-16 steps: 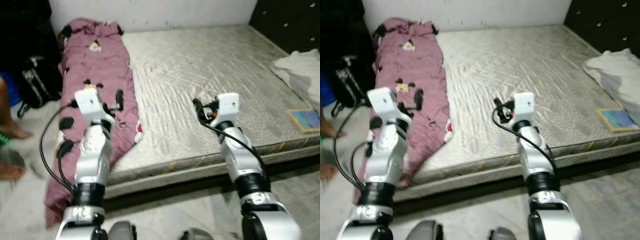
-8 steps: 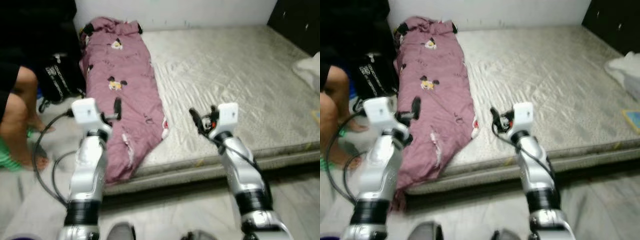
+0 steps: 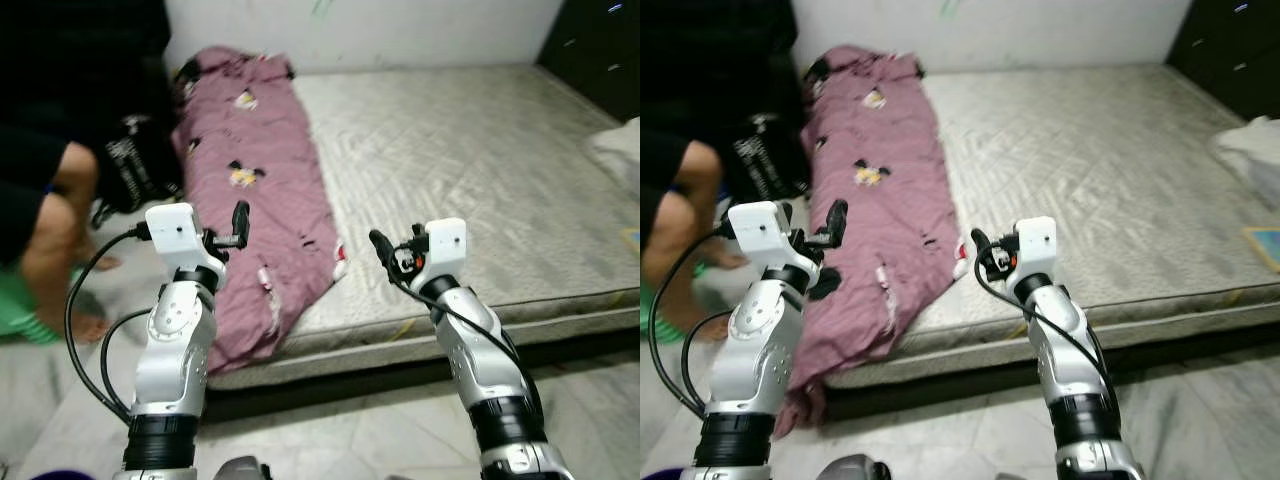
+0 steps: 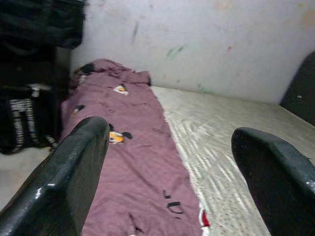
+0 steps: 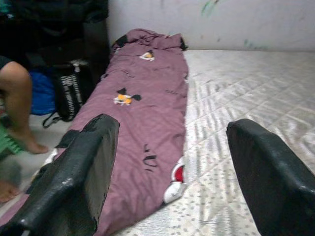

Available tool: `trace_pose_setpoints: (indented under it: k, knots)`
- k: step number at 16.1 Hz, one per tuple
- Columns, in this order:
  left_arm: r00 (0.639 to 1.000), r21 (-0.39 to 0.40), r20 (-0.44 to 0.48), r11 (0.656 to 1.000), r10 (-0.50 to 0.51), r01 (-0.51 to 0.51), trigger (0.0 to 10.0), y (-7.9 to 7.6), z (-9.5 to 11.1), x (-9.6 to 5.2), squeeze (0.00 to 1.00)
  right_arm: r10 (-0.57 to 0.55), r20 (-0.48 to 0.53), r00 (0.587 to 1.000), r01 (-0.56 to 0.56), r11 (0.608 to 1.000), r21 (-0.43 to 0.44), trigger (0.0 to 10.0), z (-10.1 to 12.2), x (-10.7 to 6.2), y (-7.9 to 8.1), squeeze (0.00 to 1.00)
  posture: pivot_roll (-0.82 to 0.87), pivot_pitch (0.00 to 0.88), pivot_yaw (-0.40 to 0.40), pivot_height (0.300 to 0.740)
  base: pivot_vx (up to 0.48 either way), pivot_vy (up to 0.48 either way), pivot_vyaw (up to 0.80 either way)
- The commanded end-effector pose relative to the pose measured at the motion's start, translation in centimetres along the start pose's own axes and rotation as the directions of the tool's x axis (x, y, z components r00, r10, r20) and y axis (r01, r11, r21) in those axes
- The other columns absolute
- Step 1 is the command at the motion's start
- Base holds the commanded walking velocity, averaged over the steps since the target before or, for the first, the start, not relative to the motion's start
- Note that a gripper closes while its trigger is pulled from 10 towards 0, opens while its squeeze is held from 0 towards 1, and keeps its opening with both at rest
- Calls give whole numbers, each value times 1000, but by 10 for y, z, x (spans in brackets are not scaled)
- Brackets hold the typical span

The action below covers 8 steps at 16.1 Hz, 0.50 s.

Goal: Clean up the room

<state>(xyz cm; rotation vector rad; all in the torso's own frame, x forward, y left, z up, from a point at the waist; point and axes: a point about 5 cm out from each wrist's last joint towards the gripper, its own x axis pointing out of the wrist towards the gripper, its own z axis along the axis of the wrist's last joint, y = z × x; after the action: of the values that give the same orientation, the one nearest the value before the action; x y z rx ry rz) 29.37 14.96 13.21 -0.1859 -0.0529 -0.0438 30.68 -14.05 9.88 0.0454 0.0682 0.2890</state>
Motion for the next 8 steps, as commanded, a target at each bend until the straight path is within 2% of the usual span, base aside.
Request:
trace_pose_setpoints:
  k: [1, 8]
  knots:
    - [1000, 5, -1, 1000, -7, 7, 10000, -1, 2, 0, 0, 0, 3, 1000, 1, 1000, -11, 10000, 3, 0, 1, 0, -16, 0, 8, 740, 465, 0, 0]
    - [1000, 1, -14, 1000, -20, 20, 10000, -5, 2, -2, 0, -4, -16, 1000, 4, 1000, -11, 10000, 2, -3, 0, 0, -13, 7, 5, 740, 467, 0, 0]
